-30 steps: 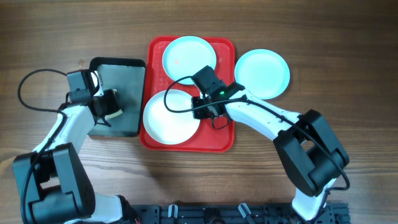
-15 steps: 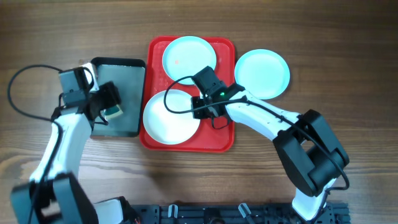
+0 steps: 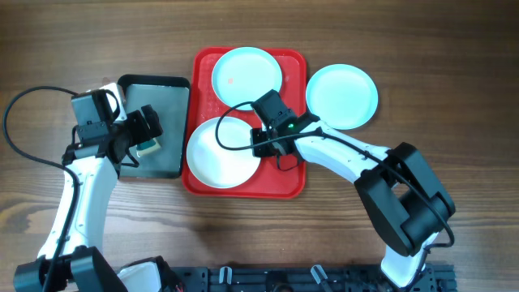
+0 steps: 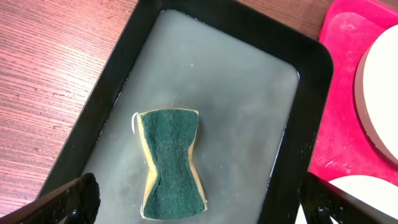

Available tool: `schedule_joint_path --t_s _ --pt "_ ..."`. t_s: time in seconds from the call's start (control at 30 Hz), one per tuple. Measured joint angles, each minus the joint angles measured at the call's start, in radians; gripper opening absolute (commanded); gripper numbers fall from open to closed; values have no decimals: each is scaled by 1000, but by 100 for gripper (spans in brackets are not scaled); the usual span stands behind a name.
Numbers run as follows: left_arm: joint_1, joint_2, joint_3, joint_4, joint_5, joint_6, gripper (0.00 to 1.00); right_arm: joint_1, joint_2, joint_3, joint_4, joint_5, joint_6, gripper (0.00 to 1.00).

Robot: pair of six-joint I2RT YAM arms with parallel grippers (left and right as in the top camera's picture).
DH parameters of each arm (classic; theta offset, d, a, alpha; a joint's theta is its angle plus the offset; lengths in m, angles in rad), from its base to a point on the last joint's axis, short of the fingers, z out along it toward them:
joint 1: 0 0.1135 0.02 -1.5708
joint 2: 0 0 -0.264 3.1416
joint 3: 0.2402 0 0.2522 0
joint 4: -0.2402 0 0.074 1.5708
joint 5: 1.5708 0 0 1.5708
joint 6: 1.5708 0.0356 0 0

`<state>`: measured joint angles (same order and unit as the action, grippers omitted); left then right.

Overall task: Clean dirty plates on tray and stack at the side
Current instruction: 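Release the sponge in the water tray and raise the left gripper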

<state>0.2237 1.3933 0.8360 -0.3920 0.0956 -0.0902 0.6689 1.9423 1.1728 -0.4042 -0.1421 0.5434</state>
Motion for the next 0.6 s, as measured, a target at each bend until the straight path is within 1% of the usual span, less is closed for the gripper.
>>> schedule_joint_path --t_s 0.23,0.37,0.6 --pt "0 0 0 -3 0 0 100 0 0 0 10 -8 6 4" --pt "0 0 0 -4 0 0 100 0 -3 0 -15 -11 2 4" --pt "0 0 0 -4 0 0 100 0 -84 0 -37 -10 -17 4"
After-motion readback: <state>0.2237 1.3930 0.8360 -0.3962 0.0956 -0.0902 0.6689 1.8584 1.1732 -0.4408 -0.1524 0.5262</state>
